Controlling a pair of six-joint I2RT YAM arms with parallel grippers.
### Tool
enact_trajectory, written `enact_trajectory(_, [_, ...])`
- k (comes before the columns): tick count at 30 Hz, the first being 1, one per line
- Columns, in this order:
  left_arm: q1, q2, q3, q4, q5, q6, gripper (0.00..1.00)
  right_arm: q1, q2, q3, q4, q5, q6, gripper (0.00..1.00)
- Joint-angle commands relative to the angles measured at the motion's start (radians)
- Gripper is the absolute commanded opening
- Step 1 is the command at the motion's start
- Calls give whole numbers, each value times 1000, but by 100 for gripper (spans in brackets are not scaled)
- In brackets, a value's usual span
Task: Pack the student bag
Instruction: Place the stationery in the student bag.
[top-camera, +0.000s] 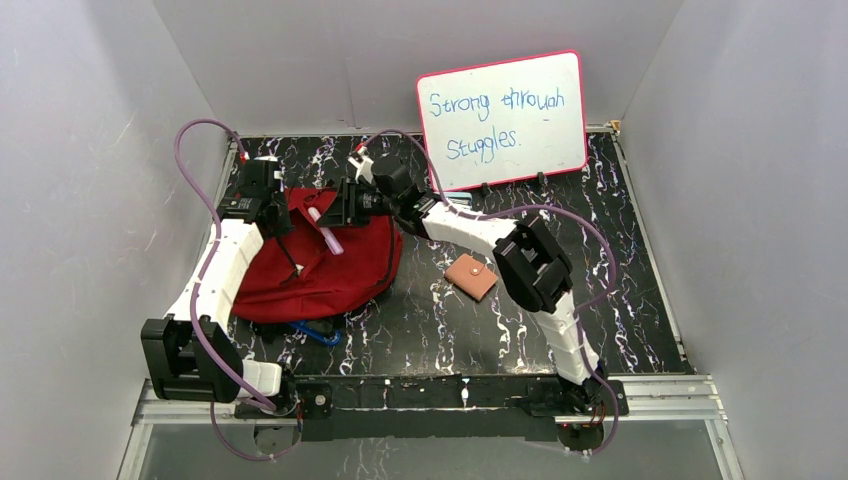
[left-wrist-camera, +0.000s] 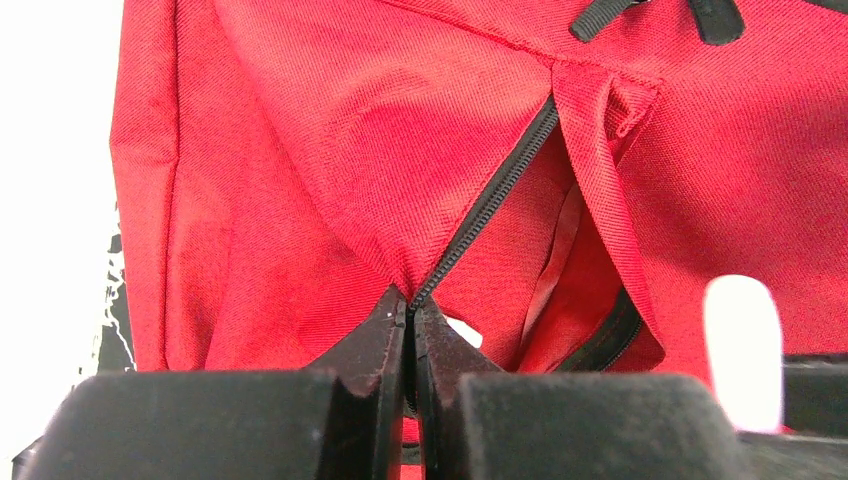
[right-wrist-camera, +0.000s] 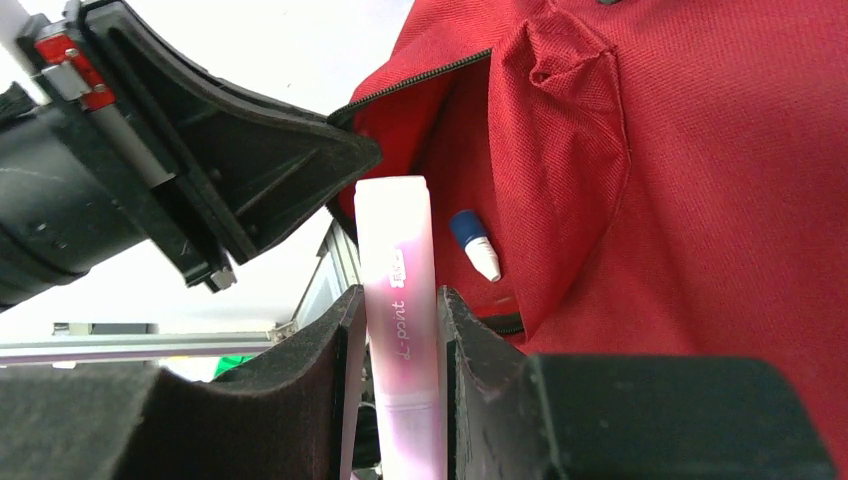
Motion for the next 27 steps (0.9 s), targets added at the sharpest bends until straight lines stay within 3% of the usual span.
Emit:
enact_trajectory(1, [6,-51,24,-3,15,-4,0,13,33,108,16,-12,6,5])
enact_trajectory(27, [6,-59,34,4,60,0,0,71,236,355,-92,27,28,5])
